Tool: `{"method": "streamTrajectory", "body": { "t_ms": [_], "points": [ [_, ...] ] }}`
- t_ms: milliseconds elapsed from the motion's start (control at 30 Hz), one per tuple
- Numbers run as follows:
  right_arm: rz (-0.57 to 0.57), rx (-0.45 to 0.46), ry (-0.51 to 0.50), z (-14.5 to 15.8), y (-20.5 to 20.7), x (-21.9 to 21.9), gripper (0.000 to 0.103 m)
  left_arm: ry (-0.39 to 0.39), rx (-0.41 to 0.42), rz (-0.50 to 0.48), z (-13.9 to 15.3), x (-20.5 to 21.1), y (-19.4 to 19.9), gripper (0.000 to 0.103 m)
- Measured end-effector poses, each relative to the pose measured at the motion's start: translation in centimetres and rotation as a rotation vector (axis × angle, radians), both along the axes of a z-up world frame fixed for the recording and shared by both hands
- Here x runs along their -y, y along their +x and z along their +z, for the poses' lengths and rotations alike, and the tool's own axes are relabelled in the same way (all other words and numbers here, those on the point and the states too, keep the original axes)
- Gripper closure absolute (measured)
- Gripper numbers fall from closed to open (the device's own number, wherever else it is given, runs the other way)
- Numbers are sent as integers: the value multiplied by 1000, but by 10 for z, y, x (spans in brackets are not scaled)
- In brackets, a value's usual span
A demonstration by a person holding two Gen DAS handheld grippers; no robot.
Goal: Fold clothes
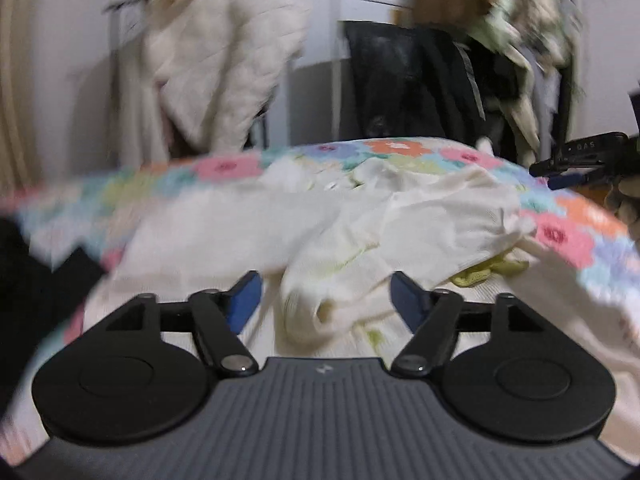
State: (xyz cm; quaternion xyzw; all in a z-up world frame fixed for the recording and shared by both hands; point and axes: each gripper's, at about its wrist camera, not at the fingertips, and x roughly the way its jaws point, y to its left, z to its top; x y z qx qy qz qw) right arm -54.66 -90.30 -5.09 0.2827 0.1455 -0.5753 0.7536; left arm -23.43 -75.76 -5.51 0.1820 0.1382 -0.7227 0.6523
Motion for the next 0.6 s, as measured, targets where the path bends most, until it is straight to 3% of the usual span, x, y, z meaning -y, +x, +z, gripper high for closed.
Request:
{"method": "streamTrajectory", "body": {
  "t_ms": [67,100,267,333,367,400,467,600],
  "points": [
    [157,-146,-30,-11,-4,-18,41,-4,6,-25,2,17,-8,26],
    [175,-199,-31,-18,-5,-23,41,-2,0,-37,2,27,-12,26],
    [148,-190,11,-30,14,-5,41,92,-79,-12,-9,90,-15,26],
    [145,-234,24,-35,30,8,42,172,-2,-19,-20,110,-20,26],
    [149,-259,32,-40,36,14,46,203,30,-21,-24,119,-22,31],
    [157,-254,45,-46,42,22,62,193,29,-15,-17,122,-18,53],
    [218,-149,67,-45,39,28,87,174,27,-3,-5,129,-10,89],
    [247,-63,4,-18,23,17,91,137,22,21,20,141,5,91]
  ]
}}
